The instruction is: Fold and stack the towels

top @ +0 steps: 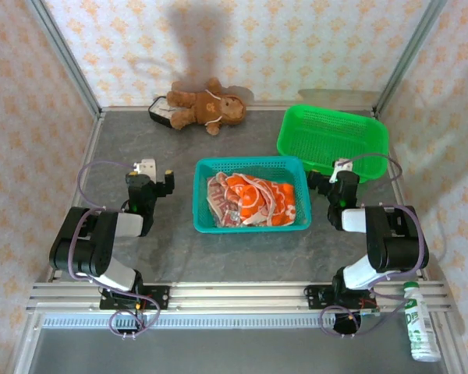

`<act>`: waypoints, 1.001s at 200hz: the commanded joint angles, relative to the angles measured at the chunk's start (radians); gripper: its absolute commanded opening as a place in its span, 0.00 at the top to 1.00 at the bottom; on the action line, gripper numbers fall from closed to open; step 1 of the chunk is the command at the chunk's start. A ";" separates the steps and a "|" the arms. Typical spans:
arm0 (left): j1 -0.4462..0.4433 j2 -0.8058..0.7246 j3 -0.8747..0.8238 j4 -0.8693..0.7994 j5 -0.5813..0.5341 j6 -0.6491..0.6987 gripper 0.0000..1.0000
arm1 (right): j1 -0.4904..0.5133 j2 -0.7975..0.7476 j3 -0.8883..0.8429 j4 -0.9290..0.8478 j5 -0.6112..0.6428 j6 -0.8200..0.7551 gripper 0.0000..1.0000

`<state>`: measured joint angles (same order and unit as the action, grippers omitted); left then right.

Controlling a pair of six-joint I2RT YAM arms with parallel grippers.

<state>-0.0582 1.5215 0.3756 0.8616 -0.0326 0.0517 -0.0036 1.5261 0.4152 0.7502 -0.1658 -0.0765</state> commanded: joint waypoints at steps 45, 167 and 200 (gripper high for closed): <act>0.002 -0.004 -0.012 0.043 0.000 0.012 0.00 | -0.006 -0.011 -0.002 0.032 -0.005 -0.010 0.01; 0.017 0.002 0.026 -0.022 -0.035 -0.024 0.00 | -0.007 -0.010 -0.001 0.031 -0.005 -0.009 0.01; 0.018 0.002 0.026 -0.022 -0.032 -0.025 0.00 | -0.007 -0.011 -0.002 0.032 -0.005 -0.009 0.01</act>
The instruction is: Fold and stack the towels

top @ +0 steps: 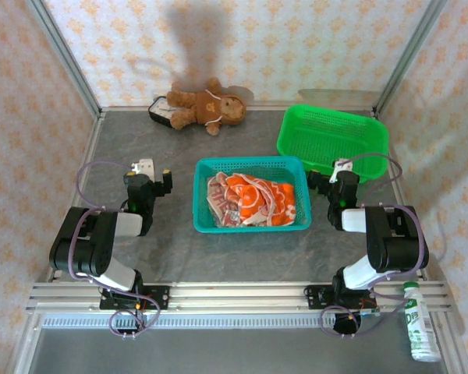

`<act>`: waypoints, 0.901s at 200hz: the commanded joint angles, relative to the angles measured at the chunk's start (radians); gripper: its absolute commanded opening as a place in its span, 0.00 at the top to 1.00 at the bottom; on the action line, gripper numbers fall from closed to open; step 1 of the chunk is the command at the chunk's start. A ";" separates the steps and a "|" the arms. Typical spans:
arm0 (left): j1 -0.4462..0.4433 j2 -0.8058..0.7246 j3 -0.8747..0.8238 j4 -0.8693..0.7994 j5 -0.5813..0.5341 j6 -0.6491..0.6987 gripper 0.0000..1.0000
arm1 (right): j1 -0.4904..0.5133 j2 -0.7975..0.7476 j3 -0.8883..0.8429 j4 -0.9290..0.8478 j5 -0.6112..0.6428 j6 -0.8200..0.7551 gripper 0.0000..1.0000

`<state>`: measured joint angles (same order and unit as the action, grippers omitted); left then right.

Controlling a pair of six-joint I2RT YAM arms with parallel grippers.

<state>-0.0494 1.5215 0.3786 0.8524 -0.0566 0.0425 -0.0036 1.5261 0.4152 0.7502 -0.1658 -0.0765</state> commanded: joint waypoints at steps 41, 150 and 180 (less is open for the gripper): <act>0.011 -0.018 0.014 -0.009 -0.053 -0.032 0.00 | -0.006 -0.042 0.003 0.001 0.085 0.025 0.01; 0.012 -0.429 0.481 -1.163 -0.305 -0.409 0.00 | -0.005 -0.552 0.113 -0.592 0.278 0.266 0.01; 0.013 -0.481 0.531 -1.256 -0.088 -0.460 0.00 | -0.006 -0.648 0.125 -0.686 0.314 0.484 0.01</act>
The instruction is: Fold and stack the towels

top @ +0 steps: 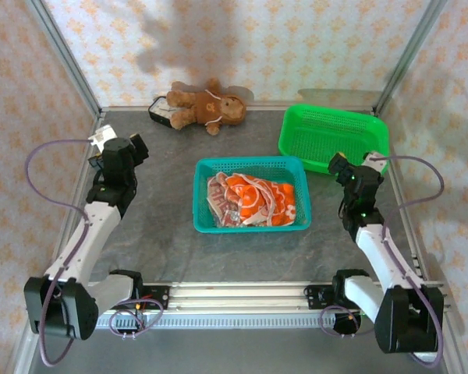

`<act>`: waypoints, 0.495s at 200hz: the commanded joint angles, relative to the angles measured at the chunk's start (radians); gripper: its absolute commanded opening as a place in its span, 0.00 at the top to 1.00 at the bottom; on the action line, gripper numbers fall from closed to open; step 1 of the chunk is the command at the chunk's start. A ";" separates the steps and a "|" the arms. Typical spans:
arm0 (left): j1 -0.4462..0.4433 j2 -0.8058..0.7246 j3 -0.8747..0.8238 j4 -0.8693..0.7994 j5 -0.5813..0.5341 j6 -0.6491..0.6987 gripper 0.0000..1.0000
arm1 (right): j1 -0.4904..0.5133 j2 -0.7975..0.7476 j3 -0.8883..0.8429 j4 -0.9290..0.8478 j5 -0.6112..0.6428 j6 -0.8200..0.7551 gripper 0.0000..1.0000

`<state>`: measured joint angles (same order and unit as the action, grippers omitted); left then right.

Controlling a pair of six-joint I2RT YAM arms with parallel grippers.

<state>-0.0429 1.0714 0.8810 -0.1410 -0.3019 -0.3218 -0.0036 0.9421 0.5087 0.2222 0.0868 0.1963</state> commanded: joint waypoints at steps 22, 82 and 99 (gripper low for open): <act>-0.018 -0.050 0.052 -0.310 0.249 -0.158 0.00 | -0.007 -0.092 0.061 -0.199 -0.015 0.210 0.01; -0.426 0.047 0.137 -0.472 0.148 -0.349 0.04 | -0.006 -0.089 0.137 -0.315 -0.083 0.181 0.01; -0.577 0.131 0.189 -0.503 0.100 -0.386 0.05 | -0.006 -0.083 0.146 -0.329 -0.089 0.179 0.01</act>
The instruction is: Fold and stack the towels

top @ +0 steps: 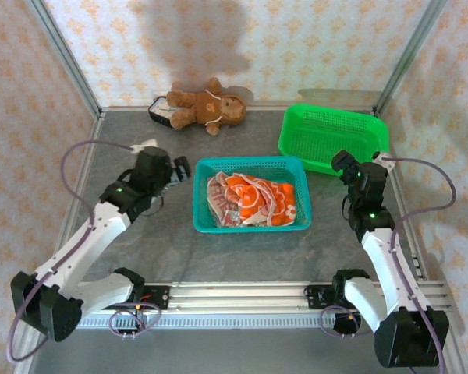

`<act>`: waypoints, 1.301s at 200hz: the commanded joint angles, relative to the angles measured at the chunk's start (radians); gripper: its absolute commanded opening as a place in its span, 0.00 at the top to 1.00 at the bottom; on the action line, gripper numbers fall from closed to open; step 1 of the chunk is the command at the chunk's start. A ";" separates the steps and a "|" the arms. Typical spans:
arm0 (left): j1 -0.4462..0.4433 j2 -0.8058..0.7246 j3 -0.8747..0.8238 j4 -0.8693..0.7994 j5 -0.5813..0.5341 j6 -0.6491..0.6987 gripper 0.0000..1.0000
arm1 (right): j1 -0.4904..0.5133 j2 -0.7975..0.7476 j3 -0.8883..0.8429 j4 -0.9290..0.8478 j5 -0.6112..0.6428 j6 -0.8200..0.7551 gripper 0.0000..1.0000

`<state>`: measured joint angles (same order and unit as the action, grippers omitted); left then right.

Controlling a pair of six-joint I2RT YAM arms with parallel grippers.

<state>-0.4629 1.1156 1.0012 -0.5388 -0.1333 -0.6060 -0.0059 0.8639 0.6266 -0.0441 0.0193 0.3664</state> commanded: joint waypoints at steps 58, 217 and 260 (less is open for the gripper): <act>-0.489 0.513 0.354 -0.155 -0.053 -0.121 0.05 | -0.003 0.004 0.059 -0.108 -0.047 0.000 0.01; -0.174 0.730 0.237 -0.257 -0.052 -0.189 0.39 | 0.002 0.023 0.045 -0.079 -0.111 0.001 0.01; 0.102 0.635 0.142 -0.251 -0.089 -0.024 0.37 | 0.009 0.021 0.056 -0.088 -0.122 0.004 0.01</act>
<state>-0.5911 1.8519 1.2385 -0.7631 -0.1509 -0.8078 -0.0055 0.8864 0.6548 -0.1421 -0.0868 0.3668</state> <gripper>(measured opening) 0.615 0.993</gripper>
